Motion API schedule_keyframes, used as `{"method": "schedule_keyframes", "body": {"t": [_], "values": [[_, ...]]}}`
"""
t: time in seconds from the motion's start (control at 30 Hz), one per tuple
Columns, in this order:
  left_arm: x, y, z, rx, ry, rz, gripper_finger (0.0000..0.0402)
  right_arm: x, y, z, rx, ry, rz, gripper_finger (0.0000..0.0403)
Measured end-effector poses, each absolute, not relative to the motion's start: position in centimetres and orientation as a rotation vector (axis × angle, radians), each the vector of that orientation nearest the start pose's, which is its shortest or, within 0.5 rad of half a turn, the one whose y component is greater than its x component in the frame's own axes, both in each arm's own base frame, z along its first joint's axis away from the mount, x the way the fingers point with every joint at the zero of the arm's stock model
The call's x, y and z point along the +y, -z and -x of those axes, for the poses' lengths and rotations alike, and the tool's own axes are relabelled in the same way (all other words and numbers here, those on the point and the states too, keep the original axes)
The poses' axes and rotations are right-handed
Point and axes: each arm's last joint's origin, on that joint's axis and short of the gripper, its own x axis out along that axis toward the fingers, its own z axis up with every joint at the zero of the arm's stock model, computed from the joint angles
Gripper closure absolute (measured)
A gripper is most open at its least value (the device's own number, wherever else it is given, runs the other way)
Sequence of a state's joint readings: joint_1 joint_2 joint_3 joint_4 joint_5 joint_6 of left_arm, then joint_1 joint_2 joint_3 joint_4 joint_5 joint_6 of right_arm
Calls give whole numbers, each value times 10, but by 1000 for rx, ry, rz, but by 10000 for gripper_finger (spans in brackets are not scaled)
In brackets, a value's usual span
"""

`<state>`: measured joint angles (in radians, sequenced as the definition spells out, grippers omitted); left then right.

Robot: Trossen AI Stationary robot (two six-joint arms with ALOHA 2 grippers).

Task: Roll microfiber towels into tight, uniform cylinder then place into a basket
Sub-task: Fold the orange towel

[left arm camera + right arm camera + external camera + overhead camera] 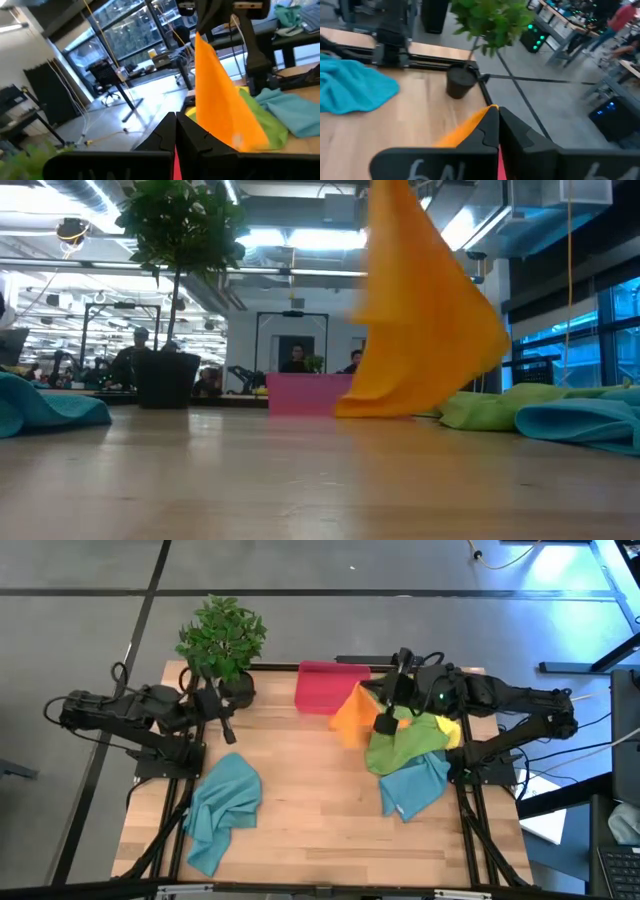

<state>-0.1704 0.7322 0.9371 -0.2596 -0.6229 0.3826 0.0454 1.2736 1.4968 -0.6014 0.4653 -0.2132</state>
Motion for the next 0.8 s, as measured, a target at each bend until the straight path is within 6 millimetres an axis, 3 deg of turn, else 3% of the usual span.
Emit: {"method": "schedule_keyframes", "body": {"t": [0.17, 0.37, 0.53, 0.8], "values": [[-13, -359, -155, 159, -325, -246, 401, 4, -429, -257, 433, 377, 318, 401], [-22, -295, -188, 235, -258, -85, 386, 4, -431, -257, 411, 382, 311, 401], [-35, -256, -222, 161, -234, -62, 328, 4, -431, -258, 403, 385, 309, 401], [-56, -220, -286, 124, -266, -83, 221, 0, -433, -258, 387, 403, 282, 402]]}}
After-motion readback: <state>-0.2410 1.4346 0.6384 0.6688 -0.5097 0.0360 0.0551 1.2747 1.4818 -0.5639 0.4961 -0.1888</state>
